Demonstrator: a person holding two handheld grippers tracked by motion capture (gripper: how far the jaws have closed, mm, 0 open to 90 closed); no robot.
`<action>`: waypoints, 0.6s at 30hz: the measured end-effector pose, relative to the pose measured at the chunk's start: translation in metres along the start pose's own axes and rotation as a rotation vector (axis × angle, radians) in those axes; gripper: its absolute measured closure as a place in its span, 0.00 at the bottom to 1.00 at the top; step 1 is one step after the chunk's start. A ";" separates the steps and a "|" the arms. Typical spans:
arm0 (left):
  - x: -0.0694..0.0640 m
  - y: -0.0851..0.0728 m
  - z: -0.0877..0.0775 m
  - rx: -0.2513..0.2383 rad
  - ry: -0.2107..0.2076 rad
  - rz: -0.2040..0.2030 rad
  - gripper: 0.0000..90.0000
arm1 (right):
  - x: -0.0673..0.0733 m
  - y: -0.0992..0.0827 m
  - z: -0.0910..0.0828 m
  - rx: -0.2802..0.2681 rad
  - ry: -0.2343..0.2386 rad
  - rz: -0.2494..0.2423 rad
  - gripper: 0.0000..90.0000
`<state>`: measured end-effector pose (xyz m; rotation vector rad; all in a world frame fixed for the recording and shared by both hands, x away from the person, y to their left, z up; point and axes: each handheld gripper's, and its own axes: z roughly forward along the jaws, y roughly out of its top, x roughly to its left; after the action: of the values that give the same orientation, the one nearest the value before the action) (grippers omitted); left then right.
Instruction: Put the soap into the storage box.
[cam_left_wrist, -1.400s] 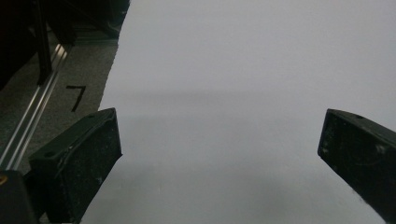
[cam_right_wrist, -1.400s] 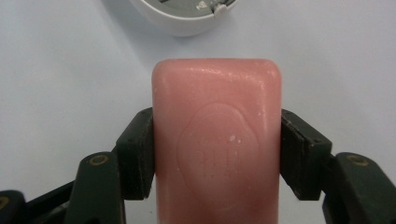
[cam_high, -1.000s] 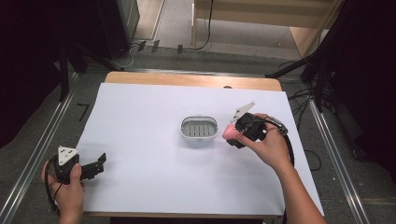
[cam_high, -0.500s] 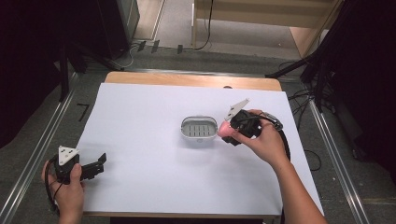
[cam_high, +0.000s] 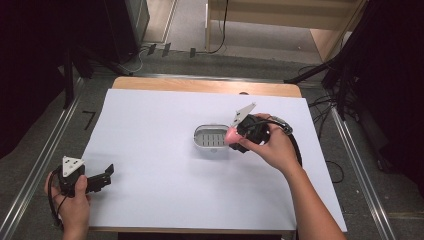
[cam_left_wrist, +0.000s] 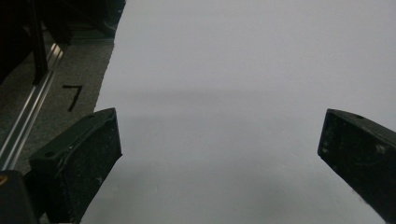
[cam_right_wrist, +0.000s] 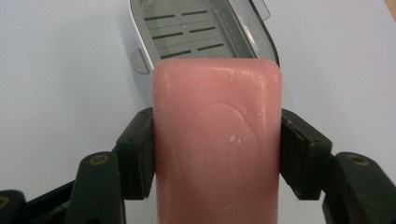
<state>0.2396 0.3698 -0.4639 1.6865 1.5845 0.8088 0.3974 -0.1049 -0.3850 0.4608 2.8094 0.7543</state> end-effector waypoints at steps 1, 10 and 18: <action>0.000 0.000 0.000 0.000 0.000 0.000 0.00 | 0.000 0.001 0.001 -0.002 0.002 -0.009 0.43; 0.000 0.000 0.000 0.001 -0.001 0.000 0.00 | 0.000 0.013 0.006 -0.014 0.011 -0.042 0.43; 0.000 0.000 0.000 0.001 -0.003 -0.001 0.00 | 0.000 0.024 0.014 -0.024 0.025 -0.080 0.43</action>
<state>0.2398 0.3700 -0.4640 1.6867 1.5841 0.8040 0.4071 -0.0795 -0.3843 0.3352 2.8197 0.7815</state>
